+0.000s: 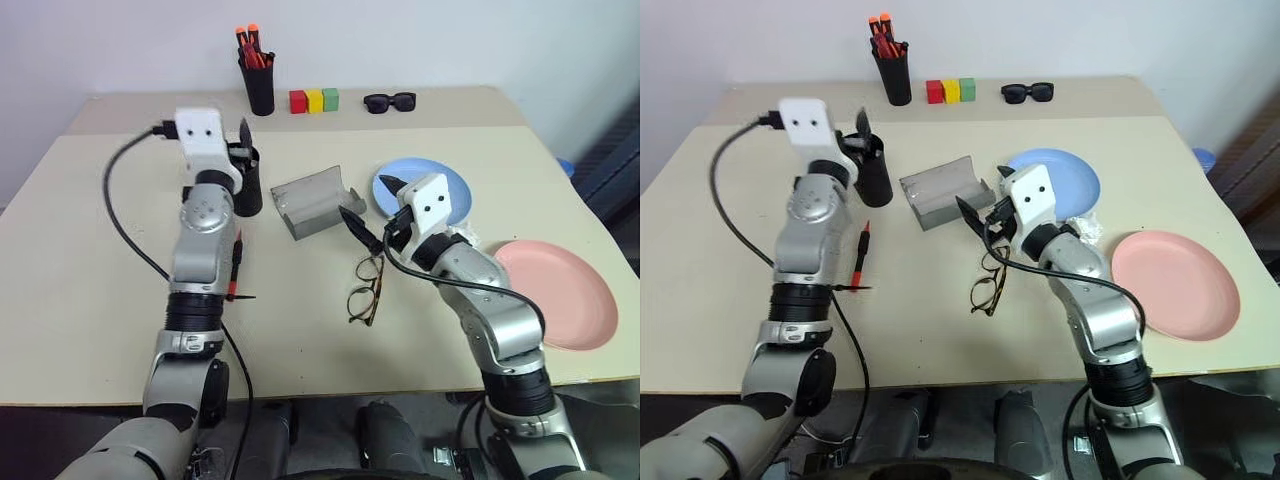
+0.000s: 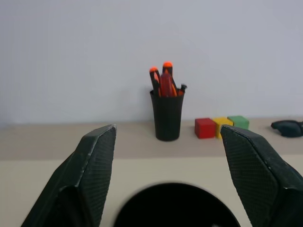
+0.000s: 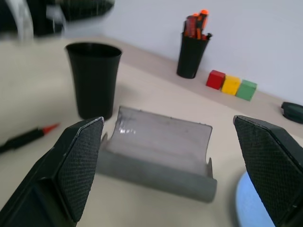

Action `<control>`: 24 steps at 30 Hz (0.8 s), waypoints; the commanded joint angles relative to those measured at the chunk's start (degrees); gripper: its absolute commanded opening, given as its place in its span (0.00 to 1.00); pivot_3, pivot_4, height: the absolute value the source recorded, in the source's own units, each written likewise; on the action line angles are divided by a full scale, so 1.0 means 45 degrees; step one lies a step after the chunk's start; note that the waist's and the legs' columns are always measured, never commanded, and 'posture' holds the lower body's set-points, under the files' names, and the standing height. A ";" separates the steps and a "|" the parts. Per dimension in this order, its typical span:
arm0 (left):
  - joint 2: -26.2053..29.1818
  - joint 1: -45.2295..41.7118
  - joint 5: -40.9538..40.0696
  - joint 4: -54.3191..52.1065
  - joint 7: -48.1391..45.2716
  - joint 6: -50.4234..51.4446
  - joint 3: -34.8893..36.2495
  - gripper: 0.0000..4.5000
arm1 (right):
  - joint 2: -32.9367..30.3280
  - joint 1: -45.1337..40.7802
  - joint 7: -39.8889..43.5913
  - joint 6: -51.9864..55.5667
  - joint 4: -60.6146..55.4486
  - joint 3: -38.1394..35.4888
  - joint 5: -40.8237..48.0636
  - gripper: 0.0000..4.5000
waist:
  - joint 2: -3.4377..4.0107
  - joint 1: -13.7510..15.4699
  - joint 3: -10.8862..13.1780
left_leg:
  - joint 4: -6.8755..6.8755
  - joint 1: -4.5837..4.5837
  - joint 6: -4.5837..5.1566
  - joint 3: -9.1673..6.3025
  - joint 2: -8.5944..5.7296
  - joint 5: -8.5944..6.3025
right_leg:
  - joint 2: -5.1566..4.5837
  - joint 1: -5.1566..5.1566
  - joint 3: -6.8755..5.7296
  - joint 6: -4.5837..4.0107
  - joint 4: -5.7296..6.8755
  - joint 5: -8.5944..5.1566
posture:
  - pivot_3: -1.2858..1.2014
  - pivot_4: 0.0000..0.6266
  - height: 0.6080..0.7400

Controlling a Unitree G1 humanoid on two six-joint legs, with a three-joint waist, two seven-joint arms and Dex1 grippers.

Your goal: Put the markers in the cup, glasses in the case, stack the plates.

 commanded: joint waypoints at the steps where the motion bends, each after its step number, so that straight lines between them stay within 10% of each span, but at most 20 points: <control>1: 0.1141 0.0401 -0.0509 -0.2579 -0.0833 0.3859 0.0234 0.99 | -0.1398 0.0306 0.1550 0.0399 -0.1092 -0.0356 0.0658 1.00 | 0.0006 -0.0021 0.0003 | -0.0002 0.0000 0.0000 0.0002 0.0000 0.0000 | 0.0000 0.0001 0.0001 0.0002 -0.0001 -0.0001 | 0.52 0.24 1.00; 10: 0.2122 -0.0090 -0.2476 -0.5480 -0.2054 1.4905 0.1146 0.99 | -0.3040 0.0549 0.3230 0.0408 -0.0754 -0.0451 0.1066 1.00 | -0.0015 0.0026 0.0018 | 0.0026 0.0000 0.0000 -0.0021 0.0030 -0.0001 | 0.0014 0.0026 -0.0003 0.0009 -0.0002 -0.0009 | 0.52 0.24 1.00; 24: 0.1126 0.1722 -0.5069 -0.3995 0.0450 1.5462 0.0316 0.99 | -0.2682 0.0947 0.3809 0.0323 -0.0563 -0.0068 0.1326 1.00 | -0.0041 0.0202 0.0041 | 0.0024 -0.0002 -0.0010 -0.0021 0.0021 -0.0006 | -0.0012 0.0026 0.0002 0.0009 -0.0020 -0.0011 | 0.52 0.24 1.00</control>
